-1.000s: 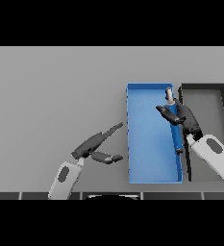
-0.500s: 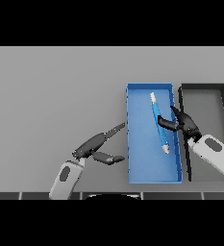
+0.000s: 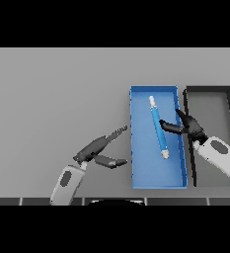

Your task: Pick up the blue pipe and place it into the blue bin.

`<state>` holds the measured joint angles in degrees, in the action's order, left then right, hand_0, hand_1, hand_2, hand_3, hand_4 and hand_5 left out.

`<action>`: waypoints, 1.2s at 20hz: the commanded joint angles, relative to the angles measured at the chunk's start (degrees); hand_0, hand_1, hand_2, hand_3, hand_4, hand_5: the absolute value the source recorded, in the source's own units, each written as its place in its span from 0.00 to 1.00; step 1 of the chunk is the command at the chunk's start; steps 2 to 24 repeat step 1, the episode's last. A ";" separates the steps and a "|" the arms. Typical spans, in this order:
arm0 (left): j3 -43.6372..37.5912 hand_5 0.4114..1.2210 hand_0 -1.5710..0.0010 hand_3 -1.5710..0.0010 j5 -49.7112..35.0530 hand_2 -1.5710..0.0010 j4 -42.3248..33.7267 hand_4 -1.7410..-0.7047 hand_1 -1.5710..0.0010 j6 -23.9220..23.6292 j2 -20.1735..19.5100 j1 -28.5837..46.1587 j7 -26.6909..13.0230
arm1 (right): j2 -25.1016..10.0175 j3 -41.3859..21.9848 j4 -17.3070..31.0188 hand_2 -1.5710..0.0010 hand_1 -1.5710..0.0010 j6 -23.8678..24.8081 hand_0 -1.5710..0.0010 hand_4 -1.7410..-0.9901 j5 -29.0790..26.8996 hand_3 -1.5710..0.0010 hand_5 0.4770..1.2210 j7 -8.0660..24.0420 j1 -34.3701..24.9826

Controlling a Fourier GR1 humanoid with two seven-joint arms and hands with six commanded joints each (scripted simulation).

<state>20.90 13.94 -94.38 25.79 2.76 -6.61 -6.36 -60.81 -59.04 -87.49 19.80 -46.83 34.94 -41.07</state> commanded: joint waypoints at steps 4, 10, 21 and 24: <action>-0.25 0.02 1.00 1.00 -0.01 1.00 0.28 0.83 1.00 0.12 -0.34 -0.19 0.37 | 0.29 -0.10 -0.20 1.00 1.00 0.32 1.00 0.96 -0.44 1.00 0.22 -0.01 0.00; -0.25 0.02 1.00 1.00 -0.01 1.00 0.28 0.83 1.00 0.12 -0.34 -0.19 0.37 | 0.29 -0.10 -0.20 1.00 1.00 0.32 1.00 0.96 -0.44 1.00 0.22 -0.01 0.00; -0.25 0.02 1.00 1.00 -0.01 1.00 0.28 0.83 1.00 0.12 -0.34 -0.19 0.37 | 0.29 -0.10 -0.20 1.00 1.00 0.32 1.00 0.96 -0.44 1.00 0.22 -0.01 0.00; -0.25 0.02 1.00 1.00 -0.01 1.00 0.28 0.83 1.00 0.12 -0.34 -0.19 0.37 | 0.29 -0.10 -0.20 1.00 1.00 0.32 1.00 0.96 -0.44 1.00 0.22 -0.01 0.00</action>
